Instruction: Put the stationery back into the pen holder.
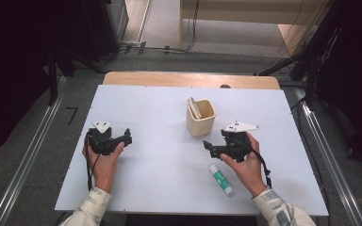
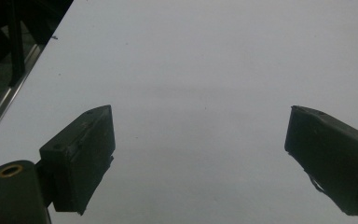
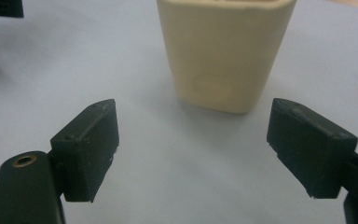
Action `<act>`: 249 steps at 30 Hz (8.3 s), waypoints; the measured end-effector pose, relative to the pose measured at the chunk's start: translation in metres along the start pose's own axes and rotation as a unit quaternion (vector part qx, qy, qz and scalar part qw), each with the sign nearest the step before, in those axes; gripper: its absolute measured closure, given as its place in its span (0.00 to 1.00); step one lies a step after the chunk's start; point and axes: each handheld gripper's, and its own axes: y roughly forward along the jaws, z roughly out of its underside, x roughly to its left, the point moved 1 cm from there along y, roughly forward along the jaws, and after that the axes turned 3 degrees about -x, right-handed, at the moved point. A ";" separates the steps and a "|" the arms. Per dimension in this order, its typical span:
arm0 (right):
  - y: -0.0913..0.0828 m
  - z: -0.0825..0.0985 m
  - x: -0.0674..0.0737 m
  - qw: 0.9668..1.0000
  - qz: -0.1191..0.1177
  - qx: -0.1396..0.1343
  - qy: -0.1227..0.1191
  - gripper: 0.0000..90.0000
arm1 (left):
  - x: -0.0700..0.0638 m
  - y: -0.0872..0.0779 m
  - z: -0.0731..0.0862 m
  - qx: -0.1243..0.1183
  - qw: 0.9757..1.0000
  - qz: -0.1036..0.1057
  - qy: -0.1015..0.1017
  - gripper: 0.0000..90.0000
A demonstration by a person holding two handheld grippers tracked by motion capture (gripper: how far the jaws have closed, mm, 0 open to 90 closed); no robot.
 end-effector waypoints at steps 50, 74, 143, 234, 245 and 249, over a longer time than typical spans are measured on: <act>-0.009 0.062 0.018 0.998 0.006 0.062 -0.032 0.19 | -0.002 0.000 0.000 0.002 1.000 0.002 0.002 0.10; -0.005 0.078 0.028 0.993 0.022 0.097 -0.059 0.39 | -0.002 0.000 0.001 0.003 1.000 0.004 0.003 0.10; -0.015 -0.008 -0.016 0.998 0.045 -0.039 0.004 0.70 | -0.002 0.001 0.001 0.003 1.000 0.002 0.002 0.10; 0.071 -0.136 -0.024 0.997 0.045 -0.048 0.031 0.70 | 0.005 0.001 -0.001 0.000 1.000 0.004 -0.005 0.10; 0.072 -0.126 -0.026 0.998 0.041 -0.040 0.033 0.70 | 0.005 0.001 -0.001 0.001 1.000 0.005 -0.005 0.10; 0.072 -0.122 -0.027 0.998 0.043 -0.040 0.034 0.70 | 0.004 0.001 -0.001 0.002 1.000 0.004 -0.005 0.10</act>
